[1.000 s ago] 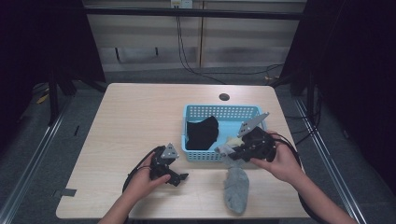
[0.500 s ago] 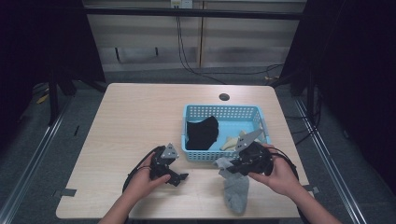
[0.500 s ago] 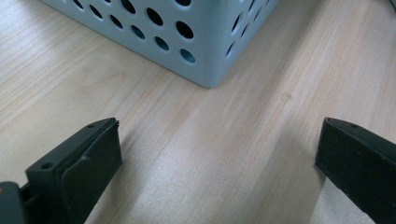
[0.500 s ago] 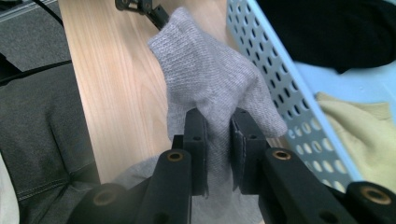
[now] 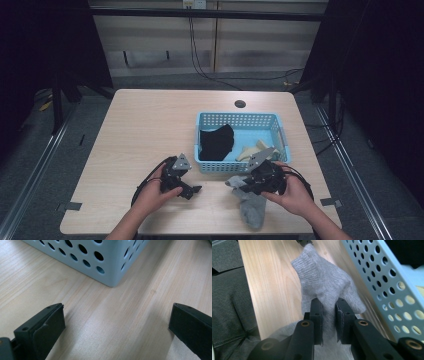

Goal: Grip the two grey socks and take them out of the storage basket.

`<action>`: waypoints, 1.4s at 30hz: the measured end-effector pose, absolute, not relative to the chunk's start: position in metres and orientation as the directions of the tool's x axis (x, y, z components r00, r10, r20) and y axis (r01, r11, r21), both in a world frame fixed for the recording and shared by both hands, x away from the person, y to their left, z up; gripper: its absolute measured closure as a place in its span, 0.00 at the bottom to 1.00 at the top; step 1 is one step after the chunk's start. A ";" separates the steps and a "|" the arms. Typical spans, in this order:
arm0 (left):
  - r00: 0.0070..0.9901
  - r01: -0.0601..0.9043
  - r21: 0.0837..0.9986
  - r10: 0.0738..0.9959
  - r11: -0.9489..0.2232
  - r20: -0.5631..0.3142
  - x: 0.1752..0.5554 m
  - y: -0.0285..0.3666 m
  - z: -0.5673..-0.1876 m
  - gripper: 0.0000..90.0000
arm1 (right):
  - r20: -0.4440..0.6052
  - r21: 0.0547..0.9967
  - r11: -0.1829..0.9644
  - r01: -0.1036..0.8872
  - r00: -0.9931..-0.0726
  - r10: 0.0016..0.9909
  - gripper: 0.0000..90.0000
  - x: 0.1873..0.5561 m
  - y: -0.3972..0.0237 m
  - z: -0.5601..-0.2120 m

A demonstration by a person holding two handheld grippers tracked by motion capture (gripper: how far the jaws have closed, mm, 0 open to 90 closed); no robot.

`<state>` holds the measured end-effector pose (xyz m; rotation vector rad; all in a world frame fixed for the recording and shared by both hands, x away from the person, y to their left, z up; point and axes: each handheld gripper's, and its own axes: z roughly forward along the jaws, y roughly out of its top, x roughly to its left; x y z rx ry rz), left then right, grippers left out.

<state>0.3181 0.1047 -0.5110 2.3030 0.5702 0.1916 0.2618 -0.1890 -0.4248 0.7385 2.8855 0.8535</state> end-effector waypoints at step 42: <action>0.889 0.345 0.701 0.457 -0.624 -0.031 0.318 0.105 -0.511 0.00 | 0.097 0.514 0.732 0.447 -0.878 0.468 0.74 0.260 -0.185 -0.447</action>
